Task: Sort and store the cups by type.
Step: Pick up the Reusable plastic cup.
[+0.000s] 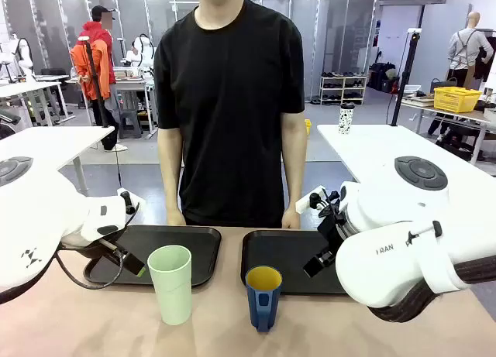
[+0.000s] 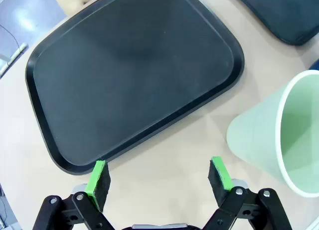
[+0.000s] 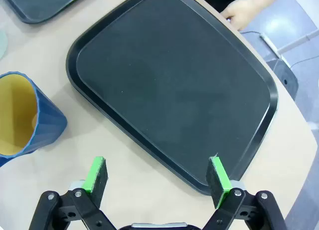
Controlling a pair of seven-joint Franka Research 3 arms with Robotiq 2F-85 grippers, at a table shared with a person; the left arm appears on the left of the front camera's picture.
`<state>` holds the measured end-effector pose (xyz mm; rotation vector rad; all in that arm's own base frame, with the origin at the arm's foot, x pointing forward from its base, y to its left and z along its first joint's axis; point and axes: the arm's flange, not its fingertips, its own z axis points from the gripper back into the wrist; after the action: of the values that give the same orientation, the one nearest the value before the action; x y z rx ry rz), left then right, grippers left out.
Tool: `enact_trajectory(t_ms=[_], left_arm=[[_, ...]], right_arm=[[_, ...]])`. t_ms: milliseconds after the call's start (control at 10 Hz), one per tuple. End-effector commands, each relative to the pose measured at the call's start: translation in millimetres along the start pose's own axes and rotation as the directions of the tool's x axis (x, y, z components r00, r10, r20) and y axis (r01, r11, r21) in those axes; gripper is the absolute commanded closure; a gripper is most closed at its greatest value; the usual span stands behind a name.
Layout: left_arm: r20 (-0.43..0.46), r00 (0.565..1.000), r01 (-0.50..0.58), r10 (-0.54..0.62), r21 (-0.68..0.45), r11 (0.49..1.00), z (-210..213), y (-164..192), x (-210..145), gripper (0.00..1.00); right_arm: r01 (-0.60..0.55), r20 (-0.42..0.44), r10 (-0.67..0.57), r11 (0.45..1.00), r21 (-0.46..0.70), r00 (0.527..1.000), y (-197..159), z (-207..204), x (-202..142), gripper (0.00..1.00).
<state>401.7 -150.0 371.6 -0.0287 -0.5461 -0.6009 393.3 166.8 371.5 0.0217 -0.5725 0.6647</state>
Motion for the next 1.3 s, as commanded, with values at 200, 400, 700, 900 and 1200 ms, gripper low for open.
enact_trajectory(t_ms=[200, 400, 700, 900, 1200], left_arm=[[0.0, 1.0, 0.0, 0.0, 0.0, 1.0, 0.0, -0.2, 0.1, 0.0], [0.0, 1.0, 0.0, 0.0, 0.0, 1.0, 0.0, -0.2, 0.1, 0.0], [0.0, 1.0, 0.0, 0.0, 0.0, 1.0, 0.0, -0.2, 0.1, 0.0], [0.0, 1.0, 0.0, 0.0, 0.0, 1.0, 0.0, -0.2, 0.1, 0.0], [0.0, 1.0, 0.0, 0.0, 0.0, 1.0, 0.0, -0.2, 0.1, 0.0]], right_arm=[[0.0, 0.0, 0.0, 1.0, 0.0, 1.0, 0.0, 0.0, 0.0, 0.0], [0.0, 0.0, 0.0, 1.0, 0.0, 1.0, 0.0, 0.0, 0.0, 0.0], [0.0, 0.0, 0.0, 1.0, 0.0, 1.0, 0.0, 0.0, 0.0, 0.0], [0.0, 0.0, 0.0, 1.0, 0.0, 1.0, 0.0, 0.0, 0.0, 0.0], [0.0, 0.0, 0.0, 1.0, 0.0, 1.0, 0.0, 0.0, 0.0, 0.0]])
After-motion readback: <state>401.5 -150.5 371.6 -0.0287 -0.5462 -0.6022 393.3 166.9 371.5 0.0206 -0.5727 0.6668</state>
